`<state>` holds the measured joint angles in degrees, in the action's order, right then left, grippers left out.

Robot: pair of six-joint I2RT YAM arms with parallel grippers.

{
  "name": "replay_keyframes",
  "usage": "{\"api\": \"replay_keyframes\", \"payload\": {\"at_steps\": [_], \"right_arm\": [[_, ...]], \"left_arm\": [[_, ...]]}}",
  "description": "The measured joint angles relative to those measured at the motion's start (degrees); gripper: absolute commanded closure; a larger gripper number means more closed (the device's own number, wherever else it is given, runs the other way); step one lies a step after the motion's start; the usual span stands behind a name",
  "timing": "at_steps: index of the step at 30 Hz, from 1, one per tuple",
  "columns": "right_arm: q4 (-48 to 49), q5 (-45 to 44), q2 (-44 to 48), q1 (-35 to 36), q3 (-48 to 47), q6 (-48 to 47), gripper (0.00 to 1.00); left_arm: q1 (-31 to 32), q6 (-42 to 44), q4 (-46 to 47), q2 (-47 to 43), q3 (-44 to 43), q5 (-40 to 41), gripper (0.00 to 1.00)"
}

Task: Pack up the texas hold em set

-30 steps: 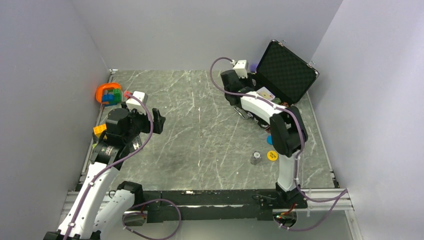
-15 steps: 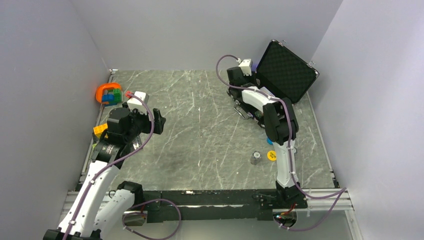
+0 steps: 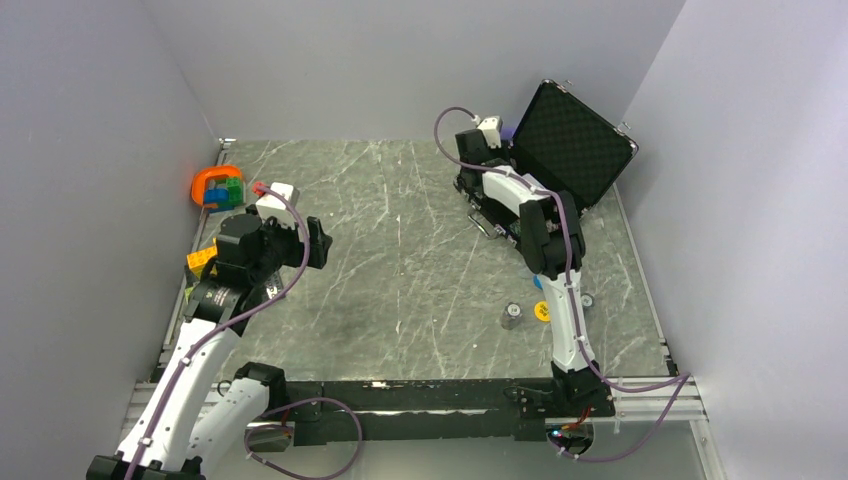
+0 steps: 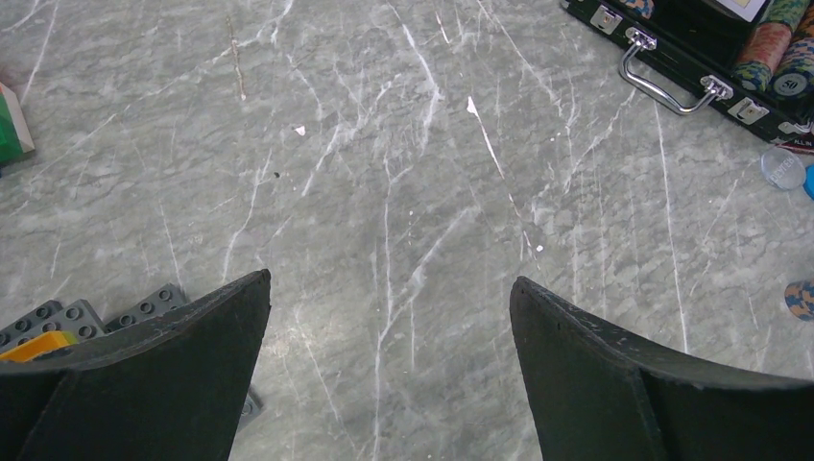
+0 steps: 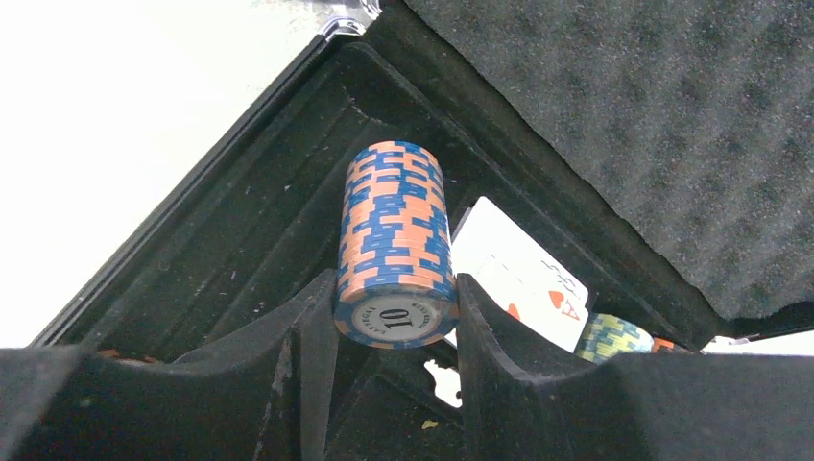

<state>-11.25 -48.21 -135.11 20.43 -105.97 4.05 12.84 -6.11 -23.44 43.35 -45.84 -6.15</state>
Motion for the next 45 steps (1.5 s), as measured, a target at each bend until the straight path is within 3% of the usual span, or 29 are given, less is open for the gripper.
{"api": "replay_keyframes", "payload": {"at_steps": [2,4,6,9,12,22,37,45], "right_arm": [[-1.8,1.2,0.0,-0.2,-1.2,0.5,0.84],[-3.3,2.8,0.0,-0.5,-2.4,1.2,0.59],[-4.7,4.4,0.0,-0.9,-3.3,2.1,0.41],[-5.3,5.8,0.0,-1.4,-3.6,3.0,0.23],[-5.4,7.4,0.0,-1.9,-3.6,3.2,0.13],[-6.1,14.1,3.5,-2.8,-3.2,3.0,0.1],[-10.3,44.7,5.0,-12.8,-5.6,2.3,0.03],[-12.0,53.3,0.9,-13.6,-8.8,0.8,0.03]], "left_arm": [[0.0,0.0,0.0,0.1,0.0,0.0,0.02],[0.0,0.0,0.0,0.1,0.0,0.0,0.02],[0.0,0.0,0.0,0.1,0.0,0.0,0.02],[0.0,0.0,0.0,0.1,0.0,0.0,0.02],[0.0,0.0,0.0,0.1,0.0,0.0,0.02],[0.0,0.0,0.0,0.1,0.0,0.0,0.02],[0.0,0.0,0.0,0.1,0.0,0.0,0.02],[0.1,0.0,0.0,0.1,0.0,0.0,0.02]]}}
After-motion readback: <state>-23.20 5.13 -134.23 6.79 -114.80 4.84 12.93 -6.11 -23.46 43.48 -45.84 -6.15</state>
